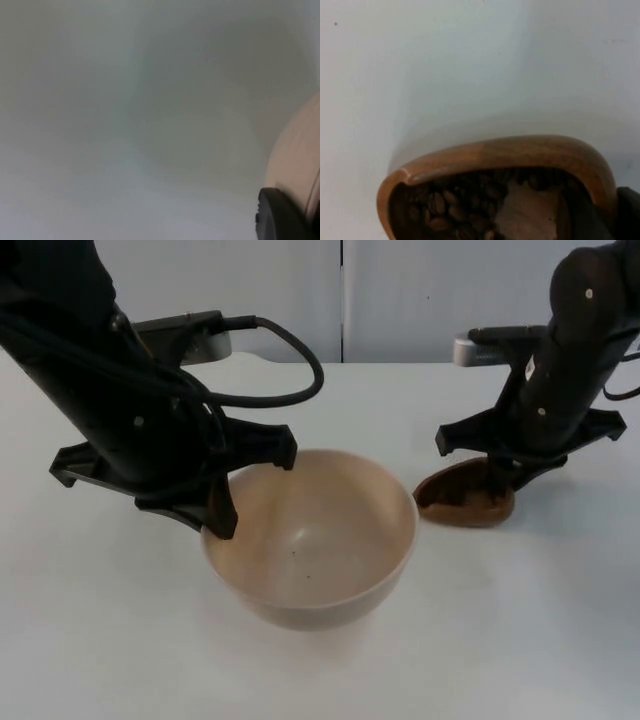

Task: Pick up the bowl with the left hand and pour the coffee beans from the cup into the bowl with the right hand.

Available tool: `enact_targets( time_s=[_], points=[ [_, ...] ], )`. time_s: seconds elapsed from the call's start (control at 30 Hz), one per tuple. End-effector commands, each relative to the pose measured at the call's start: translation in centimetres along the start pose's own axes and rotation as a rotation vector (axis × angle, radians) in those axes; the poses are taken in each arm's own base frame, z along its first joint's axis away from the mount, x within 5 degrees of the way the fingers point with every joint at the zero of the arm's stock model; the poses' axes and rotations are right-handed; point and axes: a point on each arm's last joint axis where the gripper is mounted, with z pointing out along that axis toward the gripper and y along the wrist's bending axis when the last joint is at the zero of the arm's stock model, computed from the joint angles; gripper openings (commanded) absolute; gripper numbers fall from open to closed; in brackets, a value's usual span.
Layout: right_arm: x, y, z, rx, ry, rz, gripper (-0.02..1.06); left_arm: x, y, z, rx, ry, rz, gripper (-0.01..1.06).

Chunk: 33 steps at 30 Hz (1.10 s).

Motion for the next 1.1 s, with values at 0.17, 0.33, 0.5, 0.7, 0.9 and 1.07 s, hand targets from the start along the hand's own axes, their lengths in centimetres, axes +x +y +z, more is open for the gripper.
enact_targets(
  time_s=[0.17,0.33,0.5,0.7,0.9,1.07],
  points=[
    [-0.4,-0.2,-1.0,-0.001,-0.020,0.000,0.00,-0.3,-0.4,-0.6,0.018,-0.029,-0.011,0.00],
    [-0.4,-0.2,-1.0,-0.001,-0.015,0.002,0.00,-0.3,-0.4,-0.6,0.018,-0.029,-0.011,0.00],
    [-0.3,-0.2,-1.3,-0.001,-0.009,0.005,0.00,-0.3,-0.4,-0.6,0.018,-0.029,-0.011,0.00],
    [-1.2,-0.2,-4.2,-0.013,-0.072,-0.009,0.00,-0.3,-0.4,-0.6,0.018,-0.029,-0.011,0.00],
    [-1.7,-0.3,-8.9,-0.016,-0.121,-0.051,0.00,-0.3,-0.4,-0.6,0.018,-0.029,-0.011,0.00],
    [-1.7,-0.5,-13.7,-0.019,-0.174,-0.077,0.00,-0.3,-0.4,-0.6,0.018,-0.029,-0.011,0.00]
  ],
)
